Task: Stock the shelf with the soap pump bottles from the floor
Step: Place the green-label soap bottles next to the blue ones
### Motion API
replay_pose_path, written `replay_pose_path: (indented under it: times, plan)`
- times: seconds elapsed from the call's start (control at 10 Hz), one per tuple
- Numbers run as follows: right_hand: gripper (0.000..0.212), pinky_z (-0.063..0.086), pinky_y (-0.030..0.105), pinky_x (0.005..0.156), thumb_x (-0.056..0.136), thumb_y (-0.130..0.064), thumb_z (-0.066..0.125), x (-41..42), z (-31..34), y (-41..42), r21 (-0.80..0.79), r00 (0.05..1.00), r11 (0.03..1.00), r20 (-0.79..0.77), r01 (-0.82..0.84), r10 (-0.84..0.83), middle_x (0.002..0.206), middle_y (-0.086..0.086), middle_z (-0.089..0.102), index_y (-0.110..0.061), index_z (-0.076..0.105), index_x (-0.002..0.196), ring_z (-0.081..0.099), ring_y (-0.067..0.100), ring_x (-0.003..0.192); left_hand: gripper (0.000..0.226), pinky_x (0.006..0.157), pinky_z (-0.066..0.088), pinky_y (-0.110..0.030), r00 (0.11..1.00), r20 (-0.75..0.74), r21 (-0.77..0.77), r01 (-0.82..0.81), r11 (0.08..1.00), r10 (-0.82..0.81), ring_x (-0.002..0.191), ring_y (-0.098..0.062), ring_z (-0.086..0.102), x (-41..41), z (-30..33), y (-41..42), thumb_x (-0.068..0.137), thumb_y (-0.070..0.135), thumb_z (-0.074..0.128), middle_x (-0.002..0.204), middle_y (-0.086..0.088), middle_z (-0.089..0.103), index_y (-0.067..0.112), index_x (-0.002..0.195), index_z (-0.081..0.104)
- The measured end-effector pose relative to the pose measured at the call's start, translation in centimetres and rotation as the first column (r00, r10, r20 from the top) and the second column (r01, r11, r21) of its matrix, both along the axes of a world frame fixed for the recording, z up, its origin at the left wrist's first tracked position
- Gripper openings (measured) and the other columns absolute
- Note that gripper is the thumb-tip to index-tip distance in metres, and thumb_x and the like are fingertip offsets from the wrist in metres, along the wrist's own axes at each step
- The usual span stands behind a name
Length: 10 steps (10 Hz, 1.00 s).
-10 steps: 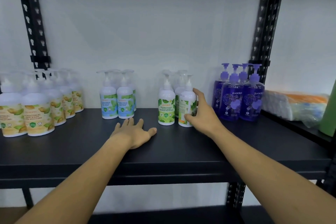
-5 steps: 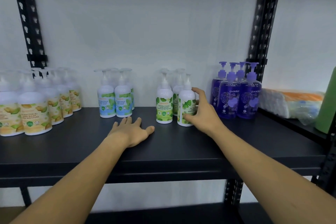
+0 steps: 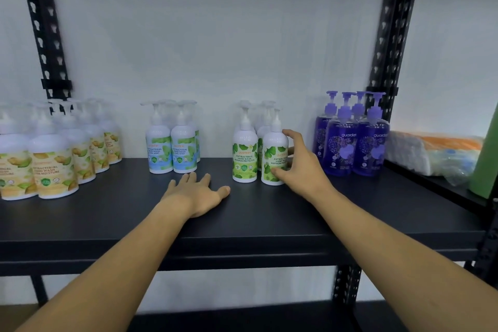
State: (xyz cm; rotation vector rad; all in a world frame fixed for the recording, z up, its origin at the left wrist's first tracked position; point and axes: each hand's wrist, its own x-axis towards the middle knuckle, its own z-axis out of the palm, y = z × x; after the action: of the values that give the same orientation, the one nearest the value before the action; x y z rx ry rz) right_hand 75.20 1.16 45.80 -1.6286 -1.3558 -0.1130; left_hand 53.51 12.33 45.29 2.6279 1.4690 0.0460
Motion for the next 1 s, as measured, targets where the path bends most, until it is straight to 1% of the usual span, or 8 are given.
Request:
replay_pose_path:
  times: [0.1,0.2,0.4,0.6,0.7,1.0]
  plan:
    - [0.084,0.047,0.011,0.066,0.078,-0.009,0.079,0.1,0.0,0.2,0.000,1.000,1.000,0.007,0.001,-0.001,0.107,-0.006,0.056,-0.032,0.031,0.144,0.060,-0.001,0.087,0.081,0.124,0.001,-0.046,1.000,0.000,0.002,-0.001,1.000,0.001,0.154,-0.023,-0.002,0.0,0.0,0.0,0.095,0.073,0.020,0.167,-0.008,0.001,0.025,0.160,0.007]
    - [0.084,0.046,0.012,0.067,0.079,-0.010,0.080,0.1,0.0,0.5,0.000,1.000,1.000,0.015,0.010,-0.010,0.108,-0.006,0.055,-0.032,0.031,0.144,0.060,0.002,0.088,0.081,0.124,0.000,-0.047,1.000,0.006,-0.001,0.000,1.000,0.000,0.154,-0.022,-0.003,0.0,-0.1,0.1,0.095,0.073,0.020,0.167,-0.008,0.001,0.026,0.160,0.007]
    - [0.084,0.053,0.026,0.078,0.077,-0.012,0.082,0.0,-0.1,1.1,0.015,0.999,0.999,0.034,0.030,-0.031,0.109,-0.003,0.055,-0.031,0.032,0.142,0.061,0.012,0.095,0.082,0.124,0.000,-0.046,1.000,0.010,0.000,0.002,1.000,-0.002,0.154,-0.022,-0.003,0.0,-0.1,0.1,0.095,0.073,0.019,0.167,-0.008,0.001,0.026,0.160,0.007]
    - [0.084,0.055,0.030,0.081,0.077,-0.013,0.083,0.0,-0.2,1.6,0.017,0.998,0.999,0.048,0.051,-0.052,0.113,0.000,0.056,-0.033,0.031,0.140,0.060,0.014,0.098,0.082,0.124,0.000,-0.047,1.000,0.011,-0.002,0.004,1.000,-0.004,0.154,-0.022,-0.003,-0.1,-0.1,0.1,0.095,0.073,0.020,0.167,-0.008,0.001,0.025,0.160,0.007]
    - [0.084,0.057,0.034,0.082,0.077,-0.014,0.083,0.1,-0.3,1.9,0.019,0.997,0.998,0.052,0.064,-0.065,0.115,0.002,0.057,-0.035,0.031,0.139,0.061,0.016,0.099,0.081,0.124,0.000,-0.046,1.000,0.012,-0.005,0.004,1.000,-0.004,0.154,-0.022,-0.003,-0.1,-0.1,0.0,0.095,0.072,0.020,0.167,-0.008,0.001,0.026,0.160,0.007]
    - [0.085,0.057,0.037,0.084,0.075,-0.018,0.085,0.1,-0.3,2.3,0.010,0.994,0.996,0.068,0.087,-0.088,0.117,0.002,0.057,-0.034,0.031,0.138,0.061,0.018,0.101,0.081,0.124,0.000,-0.047,1.000,0.012,-0.004,0.003,1.000,-0.003,0.154,-0.022,-0.003,-0.1,-0.1,0.0,0.095,0.072,0.020,0.167,-0.008,0.001,0.026,0.160,0.008]
